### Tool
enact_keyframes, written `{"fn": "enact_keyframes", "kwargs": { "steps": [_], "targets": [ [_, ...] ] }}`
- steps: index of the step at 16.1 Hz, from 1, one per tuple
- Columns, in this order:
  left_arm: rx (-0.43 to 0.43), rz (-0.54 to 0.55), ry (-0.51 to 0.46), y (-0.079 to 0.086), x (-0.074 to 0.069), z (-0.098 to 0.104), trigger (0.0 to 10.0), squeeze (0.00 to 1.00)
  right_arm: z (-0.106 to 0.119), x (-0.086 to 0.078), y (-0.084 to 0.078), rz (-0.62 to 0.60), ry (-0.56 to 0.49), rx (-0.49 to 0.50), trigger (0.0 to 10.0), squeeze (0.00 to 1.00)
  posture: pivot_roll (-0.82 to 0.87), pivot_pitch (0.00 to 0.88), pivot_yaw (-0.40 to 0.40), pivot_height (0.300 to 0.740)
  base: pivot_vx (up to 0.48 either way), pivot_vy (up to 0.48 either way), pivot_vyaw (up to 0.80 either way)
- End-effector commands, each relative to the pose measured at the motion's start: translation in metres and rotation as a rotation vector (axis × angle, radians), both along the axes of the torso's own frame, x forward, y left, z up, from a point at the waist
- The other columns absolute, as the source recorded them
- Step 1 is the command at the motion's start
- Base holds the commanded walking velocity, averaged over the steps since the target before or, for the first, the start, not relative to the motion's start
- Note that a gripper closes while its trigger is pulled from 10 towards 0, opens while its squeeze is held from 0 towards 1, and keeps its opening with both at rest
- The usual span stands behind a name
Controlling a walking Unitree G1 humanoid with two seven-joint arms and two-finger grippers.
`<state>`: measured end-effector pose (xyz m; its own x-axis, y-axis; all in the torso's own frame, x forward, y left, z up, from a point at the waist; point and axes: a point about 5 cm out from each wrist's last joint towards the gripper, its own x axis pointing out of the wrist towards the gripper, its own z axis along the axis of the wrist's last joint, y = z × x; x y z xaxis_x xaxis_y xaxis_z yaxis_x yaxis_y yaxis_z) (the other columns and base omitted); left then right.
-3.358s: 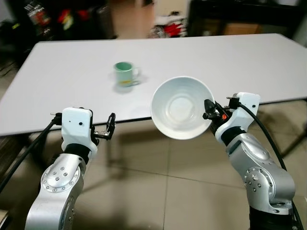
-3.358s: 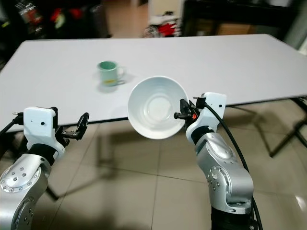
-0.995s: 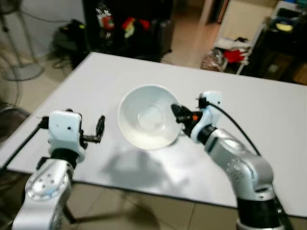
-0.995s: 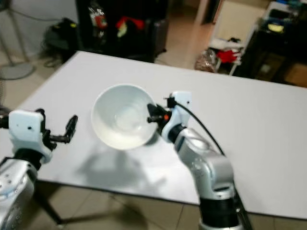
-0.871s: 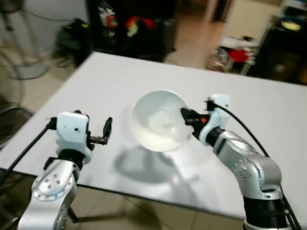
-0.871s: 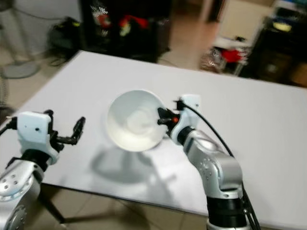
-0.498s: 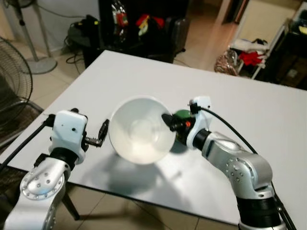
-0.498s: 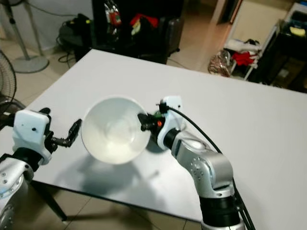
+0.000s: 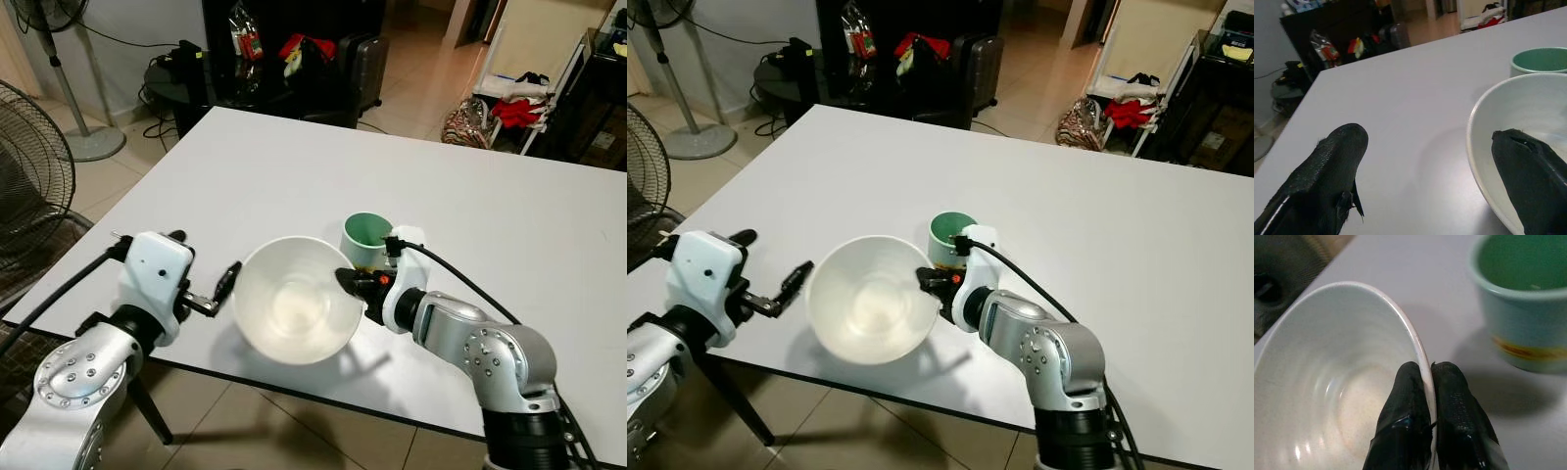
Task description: Setting the table
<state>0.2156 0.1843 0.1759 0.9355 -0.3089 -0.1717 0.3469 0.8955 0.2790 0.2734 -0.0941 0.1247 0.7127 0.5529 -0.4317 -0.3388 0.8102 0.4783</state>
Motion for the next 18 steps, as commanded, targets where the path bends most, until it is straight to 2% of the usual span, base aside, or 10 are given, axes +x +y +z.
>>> {"fn": "enact_keyframes", "kwargs": {
  "steps": [1,5,8,12,16,18],
  "targets": [
    [0.006,-0.029,0.001,-0.002,0.000,0.003,10.0,0.00,0.003,0.007,-0.007,-0.061,-0.015,-0.002,10.0,0.00,0.01,0.000,-0.019,0.740,0.000,0.000,0.00],
    [0.015,-0.042,0.005,-0.001,0.002,0.004,10.0,0.00,-0.005,0.020,-0.013,-0.172,0.008,0.009,10.0,0.00,0.02,0.000,-0.021,0.740,0.000,0.000,0.00],
    [0.017,-0.041,0.003,-0.001,0.001,0.004,10.0,0.00,-0.009,0.030,-0.029,-0.299,0.015,0.019,10.0,0.00,0.03,0.000,-0.027,0.740,0.000,0.000,0.00],
    [0.018,-0.044,0.000,-0.001,0.001,0.004,10.0,0.00,-0.008,0.036,-0.037,-0.339,0.008,0.025,10.0,0.00,0.03,0.000,-0.029,0.740,0.000,0.000,0.00],
    [0.019,-0.046,0.001,0.000,0.001,0.004,10.0,0.00,-0.004,0.034,-0.023,-0.244,0.031,0.052,10.0,0.00,0.03,0.000,-0.030,0.740,0.000,0.000,0.00],
    [0.018,-0.048,0.001,0.000,0.001,0.004,10.0,0.00,0.000,0.039,-0.014,-0.230,0.021,0.055,10.0,0.00,0.03,0.000,-0.031,0.740,0.000,0.000,0.00]
  ]
}}
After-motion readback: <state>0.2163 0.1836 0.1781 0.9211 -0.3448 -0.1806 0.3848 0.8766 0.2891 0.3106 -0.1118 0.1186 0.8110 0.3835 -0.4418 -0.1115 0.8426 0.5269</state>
